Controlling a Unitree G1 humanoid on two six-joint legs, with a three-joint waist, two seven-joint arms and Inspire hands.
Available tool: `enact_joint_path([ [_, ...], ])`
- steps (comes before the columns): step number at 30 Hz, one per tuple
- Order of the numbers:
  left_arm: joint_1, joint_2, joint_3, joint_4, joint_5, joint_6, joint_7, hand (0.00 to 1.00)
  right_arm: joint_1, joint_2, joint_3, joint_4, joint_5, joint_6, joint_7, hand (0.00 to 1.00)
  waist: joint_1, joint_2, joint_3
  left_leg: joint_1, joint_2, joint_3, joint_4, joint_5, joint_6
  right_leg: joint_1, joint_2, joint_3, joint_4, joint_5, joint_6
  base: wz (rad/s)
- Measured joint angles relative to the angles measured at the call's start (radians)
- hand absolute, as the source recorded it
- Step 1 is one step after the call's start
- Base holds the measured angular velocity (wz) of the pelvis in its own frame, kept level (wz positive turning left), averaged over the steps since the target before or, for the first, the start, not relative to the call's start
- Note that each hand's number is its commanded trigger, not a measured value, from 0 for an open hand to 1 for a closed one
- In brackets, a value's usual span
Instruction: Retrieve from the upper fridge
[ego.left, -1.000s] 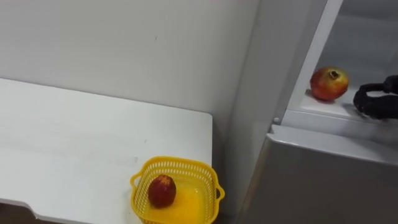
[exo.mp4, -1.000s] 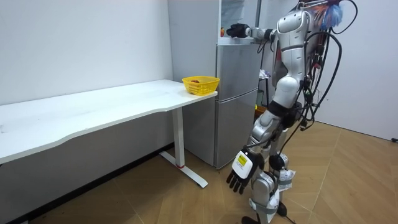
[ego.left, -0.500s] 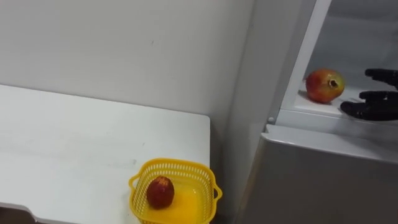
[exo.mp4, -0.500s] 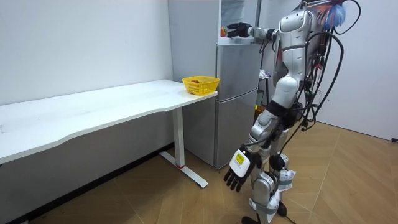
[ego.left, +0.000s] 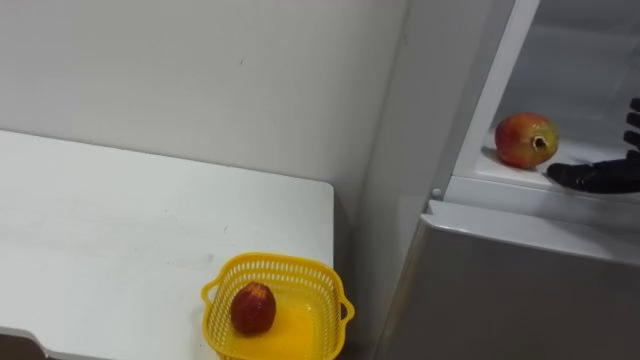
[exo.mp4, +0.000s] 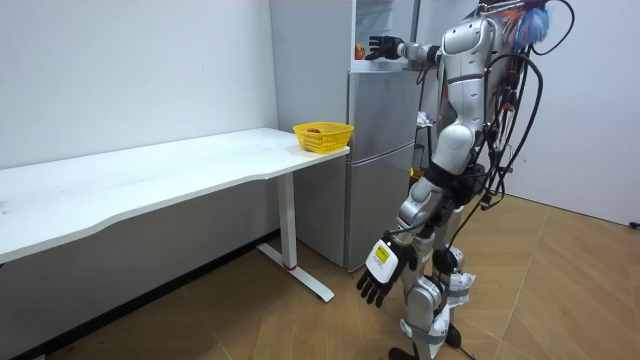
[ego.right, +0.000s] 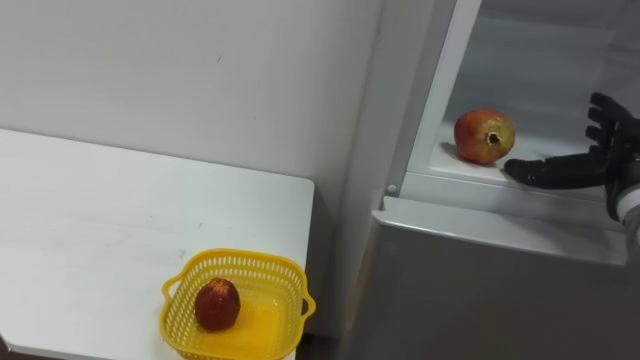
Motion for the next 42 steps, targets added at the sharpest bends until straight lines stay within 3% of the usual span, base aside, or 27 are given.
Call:
enact_joint_path([
  [4, 0.003, -0.002, 0.0, 0.0, 0.0, 0.0, 0.015, 0.0, 0.0, 0.0, 0.0, -0.031, 0.041, 0.0, 0.005, 0.0, -0.004, 0.006, 0.0005, -0.002, 0.0, -0.002, 0.002, 0.0, 0.0, 0.0, 0.0, 0.0, 0.001, 0.0, 0.0, 0.0],
  [8, 0.005, -0.002, 0.0, 0.001, -0.001, 0.0, 0.02, 0.0, 0.0, 0.0, 0.0, -0.087, 0.078, 0.0, 0.037, 0.0, -0.008, 0.022, -0.0072, 0.0, 0.0, -0.004, 0.002, 0.0, 0.0, 0.002, 0.0, -0.001, 0.001, 0.0, 0.0, 0.0],
  [16, 0.003, -0.002, 0.001, 0.0, 0.002, -0.001, 0.028, 0.0, 0.0, 0.002, 0.0, -0.12, 0.102, 0.0, 0.072, 0.0, 0.001, 0.023, -0.0067, 0.002, 0.0, -0.009, 0.002, 0.0, 0.0, 0.008, 0.0, -0.004, 0.001, 0.0, 0.0, 0.01],
  [27, 0.002, -0.002, 0.001, 0.0, 0.002, -0.002, 0.024, 0.0, 0.0, 0.002, 0.0, -0.12, 0.111, 0.0, 0.118, 0.0, 0.006, 0.014, 0.0019, 0.0, 0.0, -0.015, 0.009, 0.0, -0.001, 0.011, 0.0, -0.008, 0.0, 0.0, 0.0, 0.01],
  [31, 0.002, -0.002, 0.001, 0.0, -0.005, -0.001, 0.021, 0.0, 0.001, 0.005, 0.003, -0.092, 0.133, 0.0, 0.145, 0.0, 0.012, 0.01, 0.0099, 0.002, 0.0, -0.015, 0.012, 0.0, -0.001, 0.014, 0.0, -0.007, 0.0, 0.0, 0.0, 0.0],
  [42, -0.003, -0.004, -0.022, 0.001, -0.005, 0.001, 0.006, 0.0, 0.001, 0.008, 0.04, -0.029, 0.118, 0.01, 0.21, 0.0, 0.03, 0.008, 0.0086, 0.002, 0.0, -0.016, 0.017, 0.0, -0.001, 0.016, 0.0, -0.006, 0.001, 0.0, 0.0, 0.0],
])
